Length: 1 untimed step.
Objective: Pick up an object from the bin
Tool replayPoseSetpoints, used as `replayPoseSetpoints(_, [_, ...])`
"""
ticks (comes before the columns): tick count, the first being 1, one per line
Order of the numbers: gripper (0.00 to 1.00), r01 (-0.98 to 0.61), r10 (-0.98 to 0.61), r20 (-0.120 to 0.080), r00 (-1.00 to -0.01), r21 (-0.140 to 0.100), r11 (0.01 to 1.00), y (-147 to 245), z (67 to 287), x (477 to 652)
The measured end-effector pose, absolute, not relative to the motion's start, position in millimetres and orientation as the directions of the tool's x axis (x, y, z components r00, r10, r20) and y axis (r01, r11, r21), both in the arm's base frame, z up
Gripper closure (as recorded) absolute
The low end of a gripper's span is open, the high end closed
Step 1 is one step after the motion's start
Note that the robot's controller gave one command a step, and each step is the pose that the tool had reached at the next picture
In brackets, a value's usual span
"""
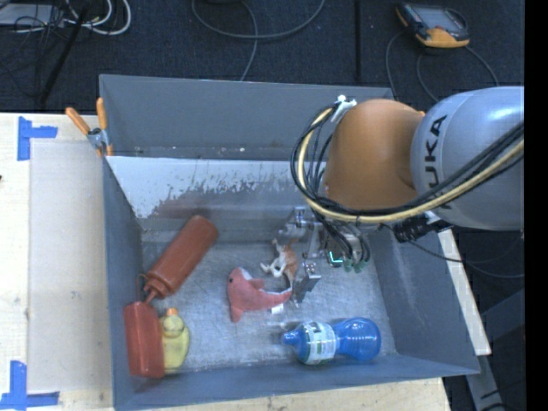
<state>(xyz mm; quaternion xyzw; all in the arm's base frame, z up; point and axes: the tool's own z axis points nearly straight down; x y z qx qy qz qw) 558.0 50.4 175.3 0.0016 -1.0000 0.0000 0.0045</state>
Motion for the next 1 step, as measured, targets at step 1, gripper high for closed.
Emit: replayPoseSetpoints(1, [0.0,-0.002,-0.002,0.001,-1.0,0.0,1.0,50.2,179.0,559.8])
